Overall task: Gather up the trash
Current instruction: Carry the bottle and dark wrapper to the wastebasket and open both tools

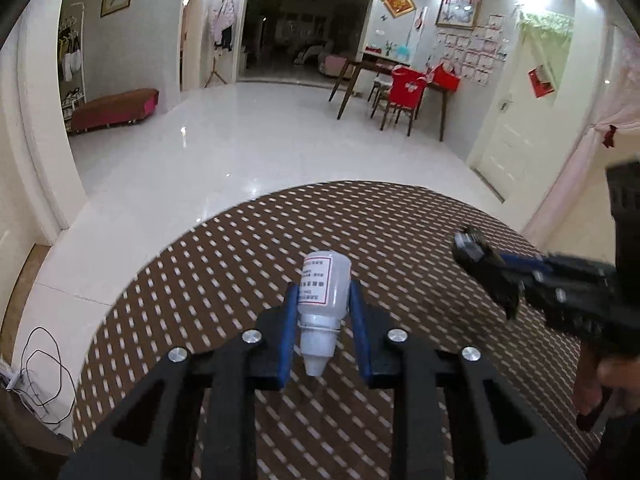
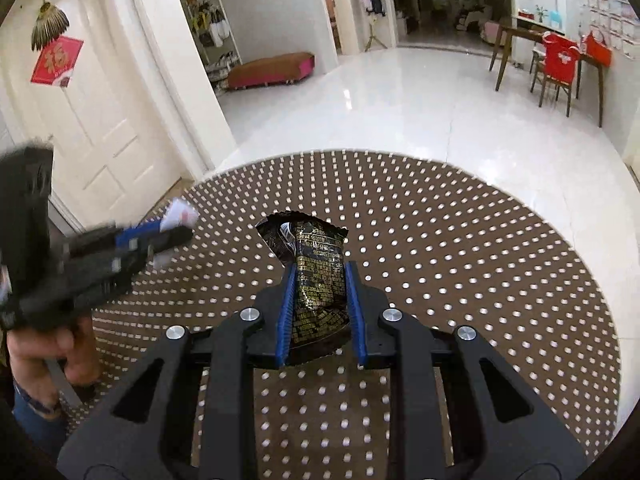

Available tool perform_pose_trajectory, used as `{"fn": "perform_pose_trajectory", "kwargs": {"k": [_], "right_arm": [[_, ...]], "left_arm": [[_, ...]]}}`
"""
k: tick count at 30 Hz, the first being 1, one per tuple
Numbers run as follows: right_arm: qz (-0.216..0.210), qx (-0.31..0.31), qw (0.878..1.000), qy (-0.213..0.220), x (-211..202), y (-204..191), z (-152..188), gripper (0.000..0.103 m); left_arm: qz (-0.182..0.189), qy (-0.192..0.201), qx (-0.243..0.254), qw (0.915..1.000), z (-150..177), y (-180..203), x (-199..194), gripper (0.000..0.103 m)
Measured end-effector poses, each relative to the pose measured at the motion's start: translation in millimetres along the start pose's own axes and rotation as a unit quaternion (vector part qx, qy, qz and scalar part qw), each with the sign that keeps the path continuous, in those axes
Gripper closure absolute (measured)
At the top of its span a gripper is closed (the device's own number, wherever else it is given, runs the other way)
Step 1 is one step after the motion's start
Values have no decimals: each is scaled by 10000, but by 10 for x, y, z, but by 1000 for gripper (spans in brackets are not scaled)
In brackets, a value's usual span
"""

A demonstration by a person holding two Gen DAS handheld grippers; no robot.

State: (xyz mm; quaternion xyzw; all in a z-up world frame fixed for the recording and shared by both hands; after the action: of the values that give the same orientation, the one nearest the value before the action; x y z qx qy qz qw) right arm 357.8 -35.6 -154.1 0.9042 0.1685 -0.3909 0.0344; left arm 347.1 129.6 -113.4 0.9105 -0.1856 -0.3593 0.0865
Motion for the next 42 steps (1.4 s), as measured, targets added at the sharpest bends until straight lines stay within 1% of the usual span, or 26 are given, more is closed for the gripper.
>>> {"fn": "perform_pose_trajectory", "kwargs": {"k": [4, 7, 12, 18, 22, 28, 32, 37, 42], "right_arm": [[-29, 90, 9999, 133, -356, 25, 116, 79], [-30, 205, 9995, 229, -660, 78, 235, 79], [76, 353, 9985, 423, -1158, 221, 424, 79], [169, 589, 9960, 646, -1619, 455, 564, 79], [271, 687, 9936, 851, -1921, 614, 678, 79], [391, 970, 9884, 1099, -2344, 1009, 931, 79], [461, 1182, 9837, 1272, -2600, 1257, 1075, 79], [690, 1512, 9761, 1397, -2891, 1636, 1399, 79], [1054, 1958, 9669, 1251, -3000, 2129, 1781, 79]], "left_arm": [[189, 92, 139, 9997, 188, 327, -226, 79], [374, 225, 133, 9990, 303, 568, -398, 79], [701, 405, 269, 9964, 482, 1043, -666, 78], [1011, 579, 363, 9925, 586, 1574, -825, 78], [1192, 684, 536, 9891, 631, 1998, -853, 78], [1410, 696, 791, 9844, 703, 2622, -808, 78], [1550, 667, 936, 9812, 860, 3032, -834, 78], [1886, 458, 1162, 9741, 1096, 3594, -699, 78], [2216, 125, 1394, 9650, 1367, 4040, -414, 78]]}}
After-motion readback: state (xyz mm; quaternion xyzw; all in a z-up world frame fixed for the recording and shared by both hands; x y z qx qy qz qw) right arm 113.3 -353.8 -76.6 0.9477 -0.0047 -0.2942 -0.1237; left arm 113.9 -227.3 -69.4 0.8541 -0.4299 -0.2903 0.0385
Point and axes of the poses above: each gripper's, at about its wrist camera, not at the fingertips, and x roughly the way its jaws point, y to its right, z to its underside, the point moved 1 cm from there along x, roughly the way its jaws point, and after that the axes turned 12 degrees about z, right-handed, at the moved point
